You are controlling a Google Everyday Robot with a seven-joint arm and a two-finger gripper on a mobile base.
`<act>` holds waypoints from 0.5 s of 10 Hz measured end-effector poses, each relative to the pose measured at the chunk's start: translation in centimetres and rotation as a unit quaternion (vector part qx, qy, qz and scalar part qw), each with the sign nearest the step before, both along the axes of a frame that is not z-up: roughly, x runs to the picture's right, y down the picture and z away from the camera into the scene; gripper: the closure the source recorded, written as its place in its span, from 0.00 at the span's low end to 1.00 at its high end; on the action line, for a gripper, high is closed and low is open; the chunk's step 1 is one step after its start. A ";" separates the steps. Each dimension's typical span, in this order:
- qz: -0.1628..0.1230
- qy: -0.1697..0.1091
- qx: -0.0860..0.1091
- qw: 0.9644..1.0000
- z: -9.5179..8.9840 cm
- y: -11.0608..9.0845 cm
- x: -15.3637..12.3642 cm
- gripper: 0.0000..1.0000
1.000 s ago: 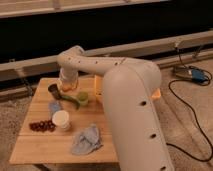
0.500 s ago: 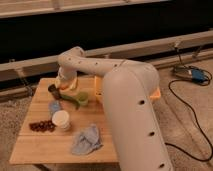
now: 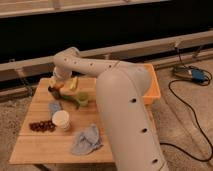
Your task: Place apple in metal cup
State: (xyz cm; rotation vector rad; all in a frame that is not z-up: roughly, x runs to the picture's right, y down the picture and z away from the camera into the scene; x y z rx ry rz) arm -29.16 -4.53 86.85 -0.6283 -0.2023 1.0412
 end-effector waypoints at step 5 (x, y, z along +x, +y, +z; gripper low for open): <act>-0.012 -0.007 0.005 1.000 1.1 0.3 -3.3 0.57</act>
